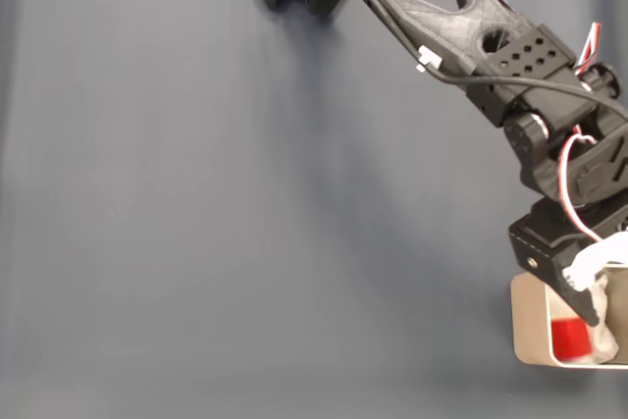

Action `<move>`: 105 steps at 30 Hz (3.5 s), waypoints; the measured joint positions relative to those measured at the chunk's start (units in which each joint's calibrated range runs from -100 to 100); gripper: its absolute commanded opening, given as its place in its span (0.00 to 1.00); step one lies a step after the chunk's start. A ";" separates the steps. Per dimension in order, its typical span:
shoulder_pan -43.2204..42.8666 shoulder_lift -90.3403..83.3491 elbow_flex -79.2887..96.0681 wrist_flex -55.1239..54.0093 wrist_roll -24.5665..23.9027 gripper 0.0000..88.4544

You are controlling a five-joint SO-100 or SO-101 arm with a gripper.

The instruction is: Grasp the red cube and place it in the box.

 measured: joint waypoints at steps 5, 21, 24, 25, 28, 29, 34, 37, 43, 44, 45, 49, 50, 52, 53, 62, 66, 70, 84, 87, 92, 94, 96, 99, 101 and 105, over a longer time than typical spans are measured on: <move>0.15 0.00 0.00 0.00 0.59 0.42; 0.37 0.00 0.00 0.00 1.03 0.42; 0.45 0.00 0.00 0.00 1.03 0.42; 0.45 0.00 0.00 0.00 1.03 0.42; 0.37 0.00 0.00 0.00 1.03 0.41; 0.37 0.00 0.00 0.00 1.03 0.40; 0.37 0.00 0.00 0.00 1.03 0.32; 0.37 0.00 0.00 0.00 0.98 0.19; 0.37 -0.61 0.00 0.00 0.39 0.00; 0.37 -0.87 0.00 0.00 0.20 0.00; 0.37 -1.22 0.00 0.00 0.00 0.00; 0.30 -3.21 0.36 0.00 -0.83 0.00; 0.30 -4.08 0.99 0.00 -1.03 0.00; 0.30 -6.08 2.62 0.00 -1.27 0.00; 0.52 -7.29 3.89 0.00 -1.42 0.00; 5.64 -25.45 20.34 -2.31 -1.76 0.00; 9.72 -35.08 30.92 -3.90 -1.32 0.00; 14.39 -45.68 44.21 -5.89 -0.78 0.00; 21.14 -81.29 92.86 -9.86 -0.68 0.00; 22.03 -87.97 102.71 -11.22 -0.73 0.00; 23.07 -99.78 118.44 -11.93 -0.73 0.00; 23.22 -104.39 123.78 -11.93 -0.73 0.00; 23.22 -108.99 128.93 -11.85 -0.73 0.00; 24.11 -114.98 135.62 -11.22 -1.03 0.00; 24.93 -118.28 139.24 -10.66 -0.98 0.00; 25.00 -123.58 144.58 -8.43 -1.32 0.00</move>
